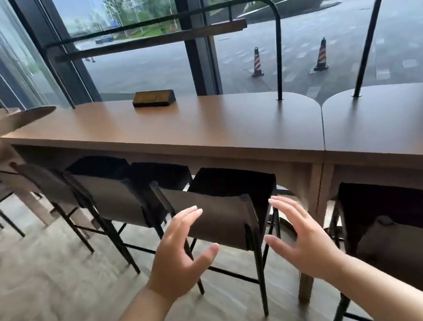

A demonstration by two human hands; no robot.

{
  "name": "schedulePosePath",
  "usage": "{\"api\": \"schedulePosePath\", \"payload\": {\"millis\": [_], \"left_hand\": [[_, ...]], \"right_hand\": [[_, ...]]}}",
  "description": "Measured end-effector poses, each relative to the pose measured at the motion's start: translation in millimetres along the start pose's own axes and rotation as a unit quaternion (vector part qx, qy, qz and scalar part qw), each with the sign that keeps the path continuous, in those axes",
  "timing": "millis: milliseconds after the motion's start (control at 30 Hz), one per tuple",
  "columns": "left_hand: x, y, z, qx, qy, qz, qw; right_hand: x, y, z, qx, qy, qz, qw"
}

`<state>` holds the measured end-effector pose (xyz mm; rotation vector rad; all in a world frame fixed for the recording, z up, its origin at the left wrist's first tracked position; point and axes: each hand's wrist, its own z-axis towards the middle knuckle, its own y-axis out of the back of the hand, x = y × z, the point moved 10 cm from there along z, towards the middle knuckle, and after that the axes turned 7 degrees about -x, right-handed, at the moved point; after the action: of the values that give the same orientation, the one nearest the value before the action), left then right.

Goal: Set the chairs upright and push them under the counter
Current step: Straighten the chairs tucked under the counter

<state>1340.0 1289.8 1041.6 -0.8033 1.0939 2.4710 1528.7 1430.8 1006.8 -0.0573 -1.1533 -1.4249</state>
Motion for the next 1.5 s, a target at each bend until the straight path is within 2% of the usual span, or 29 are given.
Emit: {"api": "schedulePosePath", "payload": {"millis": [200,467,900,1133,1333,1500], "left_hand": [[82,70,8,-0.033,0.037,0.025,0.998],[202,102,74,-0.047,0.064,0.058,0.995],[394,89,174,0.031,0.161,0.075,0.984],[480,69,216,0.112,0.139,0.081,0.981],[528,39,235,0.223,0.042,0.083,0.97],[530,27,246,0.249,-0.061,0.101,0.961]], "right_hand": [[39,-92,54,0.019,0.006,0.022,1.0],[28,-210,145,0.049,-0.003,0.024,0.999],[-12,-371,276,0.084,-0.082,-0.008,0.993],[-30,-422,289,0.073,-0.132,-0.075,0.986],[-27,-430,284,-0.005,-0.199,-0.153,0.968],[-30,-440,282,0.021,-0.257,-0.225,0.94]]}}
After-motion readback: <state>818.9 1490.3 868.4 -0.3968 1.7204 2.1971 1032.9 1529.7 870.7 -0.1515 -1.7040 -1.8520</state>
